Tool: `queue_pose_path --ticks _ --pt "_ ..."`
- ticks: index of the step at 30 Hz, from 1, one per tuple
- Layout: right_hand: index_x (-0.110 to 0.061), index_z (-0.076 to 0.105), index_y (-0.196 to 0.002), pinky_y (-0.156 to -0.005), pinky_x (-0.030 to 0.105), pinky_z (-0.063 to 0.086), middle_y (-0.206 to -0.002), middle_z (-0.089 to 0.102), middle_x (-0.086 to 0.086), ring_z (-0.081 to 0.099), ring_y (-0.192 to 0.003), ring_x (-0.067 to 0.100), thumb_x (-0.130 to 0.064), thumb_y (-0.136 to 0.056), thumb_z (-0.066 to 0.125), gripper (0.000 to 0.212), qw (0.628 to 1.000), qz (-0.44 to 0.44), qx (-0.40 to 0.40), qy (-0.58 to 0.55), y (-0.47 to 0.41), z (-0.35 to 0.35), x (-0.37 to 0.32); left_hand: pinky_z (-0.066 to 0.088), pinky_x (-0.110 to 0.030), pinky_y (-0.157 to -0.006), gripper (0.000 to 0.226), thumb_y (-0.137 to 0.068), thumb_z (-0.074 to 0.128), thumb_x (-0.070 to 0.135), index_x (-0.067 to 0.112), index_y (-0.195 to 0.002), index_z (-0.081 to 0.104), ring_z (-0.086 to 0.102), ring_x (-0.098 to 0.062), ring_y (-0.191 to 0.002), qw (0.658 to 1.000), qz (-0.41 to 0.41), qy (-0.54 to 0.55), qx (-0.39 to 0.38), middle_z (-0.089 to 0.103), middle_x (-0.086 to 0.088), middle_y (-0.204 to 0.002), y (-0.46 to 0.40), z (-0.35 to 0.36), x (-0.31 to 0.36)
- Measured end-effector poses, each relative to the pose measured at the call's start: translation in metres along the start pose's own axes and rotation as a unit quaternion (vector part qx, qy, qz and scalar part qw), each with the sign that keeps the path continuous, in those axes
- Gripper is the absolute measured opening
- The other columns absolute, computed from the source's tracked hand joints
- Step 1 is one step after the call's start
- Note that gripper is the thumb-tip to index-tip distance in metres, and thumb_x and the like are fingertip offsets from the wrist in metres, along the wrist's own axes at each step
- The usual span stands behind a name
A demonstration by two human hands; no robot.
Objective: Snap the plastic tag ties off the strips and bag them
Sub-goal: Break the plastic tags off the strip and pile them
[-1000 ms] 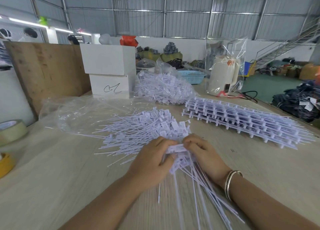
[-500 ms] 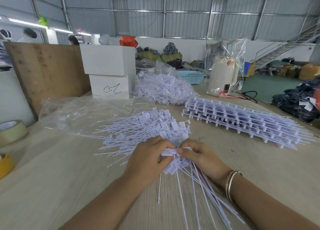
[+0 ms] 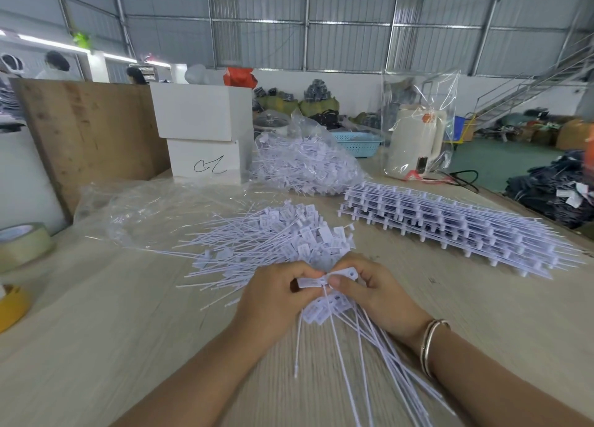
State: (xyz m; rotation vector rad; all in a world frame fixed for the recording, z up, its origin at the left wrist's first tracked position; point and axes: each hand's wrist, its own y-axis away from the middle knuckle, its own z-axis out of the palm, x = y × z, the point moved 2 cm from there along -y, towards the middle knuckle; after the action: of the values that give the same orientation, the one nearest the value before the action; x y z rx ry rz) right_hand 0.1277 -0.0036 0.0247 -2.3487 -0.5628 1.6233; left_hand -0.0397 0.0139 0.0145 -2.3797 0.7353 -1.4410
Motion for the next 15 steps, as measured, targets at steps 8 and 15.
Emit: queue_pose_path --ticks 8,15 --pt "-0.015 0.067 -0.075 -0.074 0.026 0.042 -0.072 0.057 -0.004 0.053 -0.07 0.006 -0.009 -0.085 0.065 0.012 0.994 -0.07 0.01 0.078 0.0005 0.0 -0.0041 0.048 -0.017 -0.058 0.005 -0.073 0.076 0.03 0.026 -0.072 0.074 0.064 -0.007 -0.057 0.994 -0.054 0.095 -0.024 0.071 0.005 -0.066 -0.002 -0.0023 0.0025" --pt "-0.008 0.067 -0.073 -0.069 0.027 0.042 -0.07 0.059 0.006 0.054 -0.069 0.015 -0.007 -0.084 0.066 0.011 0.994 -0.082 0.014 0.071 -0.0018 -0.0025 0.0011 0.048 -0.017 -0.059 0.011 -0.074 0.074 0.036 0.027 -0.069 0.07 0.063 -0.004 -0.056 0.993 -0.042 0.095 -0.047 0.07 0.007 -0.063 0.0018 -0.0018 0.0073"
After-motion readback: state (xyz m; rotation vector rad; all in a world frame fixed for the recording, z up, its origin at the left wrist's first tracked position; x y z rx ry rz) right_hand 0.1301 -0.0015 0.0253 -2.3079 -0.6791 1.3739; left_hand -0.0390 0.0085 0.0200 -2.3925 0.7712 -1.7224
